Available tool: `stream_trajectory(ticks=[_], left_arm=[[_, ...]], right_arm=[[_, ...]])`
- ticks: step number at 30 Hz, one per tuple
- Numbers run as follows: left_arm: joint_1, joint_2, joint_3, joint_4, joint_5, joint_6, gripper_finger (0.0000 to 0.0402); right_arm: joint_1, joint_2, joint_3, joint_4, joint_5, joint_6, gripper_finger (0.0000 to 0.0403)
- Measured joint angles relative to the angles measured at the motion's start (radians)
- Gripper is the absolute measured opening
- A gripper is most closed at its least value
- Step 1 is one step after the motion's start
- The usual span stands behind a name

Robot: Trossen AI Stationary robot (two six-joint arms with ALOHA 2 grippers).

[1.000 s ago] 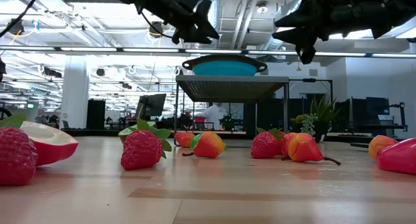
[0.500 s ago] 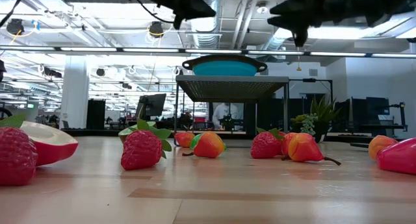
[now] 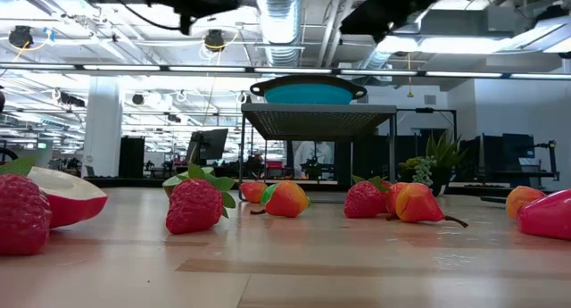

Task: Pick & Place Fruit
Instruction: Adjust the strainer bowl on the shelf

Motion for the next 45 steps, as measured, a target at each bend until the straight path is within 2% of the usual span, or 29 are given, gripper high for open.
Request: stream_trajectory(ticks=[5, 10, 13, 17, 27, 45], left_arm=[[-0.034, -0.112, -0.07, -0.006, -0.028, -0.015, 0.0001], [-0.046, -0.145, -0.092, -0.002, -0.047, -0.015, 0.0001], [-0.046, -0.145, -0.094, -0.008, -0.047, -0.015, 0.0001], [-0.046, -0.14, -0.094, -0.011, -0.047, -0.015, 0.0001], [-0.046, -0.14, -0.094, -0.01, -0.047, -0.015, 0.0001], [-0.046, -0.14, -0.094, -0.011, -0.055, -0.015, 0.0001]], right_arm=[[0.027, 0.135, 0.152, -0.139, 0.15, -0.17, 0.0122], [0.044, 0.24, 0.272, -0.23, 0.343, -0.259, 0.0213], [0.038, 0.295, 0.335, -0.277, 0.364, -0.292, 0.0254], [0.01, 0.363, 0.396, -0.333, 0.362, -0.337, 0.0261], [-0.063, 0.46, 0.471, -0.402, 0.335, -0.409, 0.0198], [-0.091, 0.493, 0.47, -0.419, 0.309, -0.417, 0.0007]])
